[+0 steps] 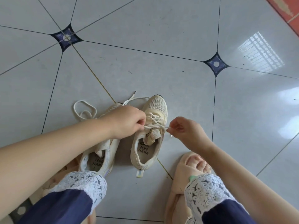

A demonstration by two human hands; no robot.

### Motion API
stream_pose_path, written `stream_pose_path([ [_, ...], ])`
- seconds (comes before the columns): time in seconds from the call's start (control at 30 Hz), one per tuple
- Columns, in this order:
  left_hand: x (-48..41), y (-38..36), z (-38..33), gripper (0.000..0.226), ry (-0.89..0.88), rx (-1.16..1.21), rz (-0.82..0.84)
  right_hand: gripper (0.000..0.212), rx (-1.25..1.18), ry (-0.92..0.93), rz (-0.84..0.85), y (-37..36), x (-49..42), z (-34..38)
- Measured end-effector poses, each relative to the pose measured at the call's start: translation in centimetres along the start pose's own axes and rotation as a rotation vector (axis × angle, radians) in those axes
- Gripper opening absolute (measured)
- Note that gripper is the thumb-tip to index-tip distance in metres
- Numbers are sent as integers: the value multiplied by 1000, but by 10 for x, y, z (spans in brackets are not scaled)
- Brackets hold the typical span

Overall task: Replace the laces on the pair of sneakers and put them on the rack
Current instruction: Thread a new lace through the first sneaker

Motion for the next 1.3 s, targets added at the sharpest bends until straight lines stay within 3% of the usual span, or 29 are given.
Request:
stream_pose_path([
  [0.1, 5, 7, 8, 19, 129, 198, 4, 29, 14, -27, 29, 4, 3, -2],
  [0.2, 12, 11, 14, 17, 317, 597, 48, 30, -85, -68, 22, 8, 6, -5],
  [0.27, 14, 18, 19, 15, 432, 715, 109, 30, -47, -78, -3, 10, 5, -9],
  [0.37, 16, 33, 22, 13, 492, 631, 435, 28, 216, -89, -89, 7, 1, -7],
  [0.47, 17, 35, 11, 13, 333, 802, 743, 25, 198, -77, -283, -1, -5, 9],
  [0.53, 14, 26, 3, 14, 245, 1037, 628, 21, 117, -39, -390, -6, -11, 22],
  [0.67, -2, 5, -1, 15, 377, 1428, 101, 12, -131, -27, -483, -15, -16, 41],
  [0.73, -8, -5, -4, 15, 432, 1411, -79, 10, -317, -114, -396, -17, -15, 43],
  [0.8, -11, -12, -7, 18, 432, 1238, -199, 8, -528, -199, -252, -16, -11, 41],
  [0.97, -14, -17, -21, 28, 246, 856, -200, 18, -668, -201, -23, -15, -4, 38],
  [1.1, -15, -11, -25, 31, 180, 711, -219, 19, -659, -213, -51, -13, -7, 39],
  [1.3, -13, 5, -16, 9, 163, 547, -334, 12, -419, -190, -205, -3, -8, 32],
])
Point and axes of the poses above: each hand's wrist, its own x-axis away from the middle knuckle, its own y-axis out of the back of the hand, z = x × y, the point moved 1 cm from there along -x, towards the middle knuckle, and after that the axes turned 3 degrees about x, right-handed, at the moved point
